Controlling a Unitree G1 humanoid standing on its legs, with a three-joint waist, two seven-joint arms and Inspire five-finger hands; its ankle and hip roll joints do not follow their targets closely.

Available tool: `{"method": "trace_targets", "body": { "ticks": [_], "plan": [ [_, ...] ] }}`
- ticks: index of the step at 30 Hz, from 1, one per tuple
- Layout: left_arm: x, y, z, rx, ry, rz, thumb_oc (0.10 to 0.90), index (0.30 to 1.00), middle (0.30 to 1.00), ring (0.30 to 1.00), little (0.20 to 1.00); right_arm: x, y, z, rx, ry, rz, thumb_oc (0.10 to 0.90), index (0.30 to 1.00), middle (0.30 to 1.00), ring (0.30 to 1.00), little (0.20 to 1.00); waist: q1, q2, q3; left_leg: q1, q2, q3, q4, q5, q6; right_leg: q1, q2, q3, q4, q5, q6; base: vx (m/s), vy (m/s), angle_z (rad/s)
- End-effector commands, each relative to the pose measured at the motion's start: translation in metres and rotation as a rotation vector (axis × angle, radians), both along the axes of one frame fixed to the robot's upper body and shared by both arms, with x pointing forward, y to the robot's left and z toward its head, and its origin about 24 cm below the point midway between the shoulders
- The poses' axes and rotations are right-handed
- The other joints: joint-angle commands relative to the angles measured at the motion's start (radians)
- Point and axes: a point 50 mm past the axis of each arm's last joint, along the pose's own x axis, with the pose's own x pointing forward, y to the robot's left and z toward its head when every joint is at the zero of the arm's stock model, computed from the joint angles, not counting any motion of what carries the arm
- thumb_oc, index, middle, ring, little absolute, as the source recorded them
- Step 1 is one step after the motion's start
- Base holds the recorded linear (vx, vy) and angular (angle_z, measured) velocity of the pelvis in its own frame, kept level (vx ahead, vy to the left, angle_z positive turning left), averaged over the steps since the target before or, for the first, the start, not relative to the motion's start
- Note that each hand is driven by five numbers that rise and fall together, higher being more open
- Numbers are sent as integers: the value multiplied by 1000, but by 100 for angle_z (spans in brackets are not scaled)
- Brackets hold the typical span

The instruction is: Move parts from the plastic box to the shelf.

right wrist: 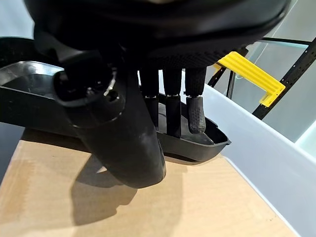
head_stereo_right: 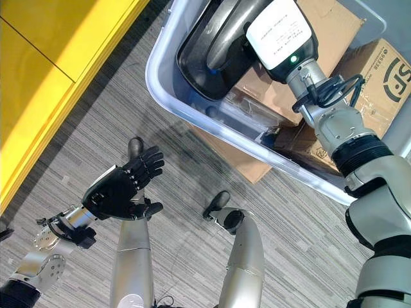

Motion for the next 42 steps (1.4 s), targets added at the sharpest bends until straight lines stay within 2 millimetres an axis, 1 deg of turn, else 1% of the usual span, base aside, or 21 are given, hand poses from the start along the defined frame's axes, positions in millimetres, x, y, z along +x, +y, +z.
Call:
{"method": "trace_targets", "body": {
  "ticks": [1, 5, 6, 8, 9, 12, 16, 19, 22, 26, 30, 31, 34, 37, 40, 42],
  "plan": [
    [-4, -25, 18, -98, -163, -116, 900, 1000, 1000, 1000, 1000, 8, -21, -55, -8, 199, -106, 400, 300, 300, 300, 300, -2, 74, 2, -9, 66, -41, 158, -51, -77, -21, 46, 37, -93, 142, 122, -29, 46, -1],
    [-2, -29, 19, -109, -162, -120, 900, 1000, 1000, 1000, 1000, 8, -24, -65, 13, 206, -91, 400, 300, 300, 300, 300, -4, 86, 2, 2, 67, -33, 154, -55, -76, -15, 41, 45, -98, 142, 122, -15, 48, 1],
    [-2, -31, 17, -109, -159, -130, 900, 1000, 1000, 1000, 1000, 8, -28, -67, 58, 193, -85, 400, 300, 300, 300, 300, -6, 91, 2, 11, 68, -28, 154, -58, -76, -11, 40, 51, -104, 147, 123, -13, 39, 1],
    [-3, -32, 17, -109, -159, -136, 900, 1000, 1000, 1000, 1000, 8, -28, -68, 89, 183, -67, 400, 300, 300, 300, 300, -7, 93, 2, 15, 69, -24, 151, -59, -77, -8, 41, 54, -110, 150, 123, -27, 50, 1],
    [-3, -34, 17, -111, -161, -141, 900, 1000, 1000, 1000, 1000, 6, -29, -69, 151, 172, -27, 400, 300, 300, 300, 300, -11, 95, 2, 28, 70, -17, 146, -61, -77, 3, 40, 57, -122, 153, 124, -37, 64, 2],
    [-4, -36, 18, -113, -159, -143, 900, 1000, 1000, 1000, 1000, 3, -29, -69, 222, 158, 22, 400, 300, 300, 300, 300, -17, 95, 2, 48, 71, -7, 143, -66, -78, 20, 40, 63, -138, 157, 126, -32, 65, 0],
    [-6, -38, 18, -107, -155, -141, 900, 1000, 1000, 1000, 1000, -3, -25, -66, 333, 158, 122, 400, 300, 300, 300, 300, -33, 91, 2, 95, 78, 16, 136, -77, -82, 57, 41, 77, -167, 166, 130, -29, 90, -2],
    [-9, -38, 19, -123, -143, -137, 900, 1000, 1000, 1000, 1000, -10, -20, -63, 402, 162, 208, 400, 300, 300, 300, 300, -50, 89, 2, 165, 85, 45, 126, -92, -83, 110, 36, 96, -200, 173, 139, -34, 144, -8],
    [-11, -38, 19, -131, -133, -140, 900, 1000, 1000, 1000, 1000, -14, -17, -62, 403, 154, 239, 400, 300, 300, 300, 300, -57, 91, 2, 211, 89, 64, 119, -101, -85, 147, 34, 107, -219, 174, 143, -22, 122, -12],
    [-15, -39, 16, -140, -114, -150, 900, 1000, 1000, 1000, 1000, -18, -19, -54, 408, 131, 242, 400, 300, 300, 300, 300, -63, 96, 2, 292, 95, 89, 105, -112, -89, 216, 28, 118, -251, 178, 150, -18, 138, -11],
    [-18, -39, 13, -154, -92, -171, 900, 1000, 1000, 1000, 1000, -21, -25, -50, 415, 112, 225, 400, 300, 300, 300, 300, -65, 101, 2, 351, 99, 107, 94, -117, -92, 269, 25, 125, -273, 179, 153, -26, 111, -5],
    [-18, -39, 14, -163, -92, -167, 900, 1000, 1000, 1000, 1000, -22, -26, -47, 415, 95, 221, 400, 300, 300, 300, 300, -62, 104, 2, 356, 106, 118, 79, -93, -87, 273, 31, 120, -293, 204, 144, -63, 93, -1],
    [-19, -39, 13, -153, -83, -179, 900, 1000, 1000, 1000, 1000, -23, -30, -44, 436, 79, 209, 400, 300, 300, 300, 300, -62, 103, 2, 387, 107, 129, 71, -95, -88, 302, 31, 123, -306, 204, 147, -28, 86, -12],
    [-23, -39, 8, -157, -58, -186, 900, 1000, 1000, 1000, 1000, -24, -38, -39, 474, 74, 161, 400, 300, 300, 300, 300, -59, 102, 2, 459, 107, 148, 59, -104, -91, 374, 32, 126, -335, 202, 153, 7, 97, -6],
    [-25, -40, 6, -163, -56, -188, 900, 1000, 1000, 1000, 1000, -26, -46, -37, 504, 74, 118, 400, 300, 300, 300, 300, -60, 101, 2, 505, 104, 158, 52, -109, -90, 421, 32, 129, -356, 202, 155, -4, 114, -3],
    [-27, -42, 6, -165, -56, -190, 900, 1000, 1000, 1000, 1000, -27, -55, -37, 558, 91, 83, 400, 300, 300, 300, 300, -62, 96, 2, 548, 99, 166, 47, -113, -89, 467, 31, 133, -378, 204, 160, 4, 105, -2]
  ]
}}
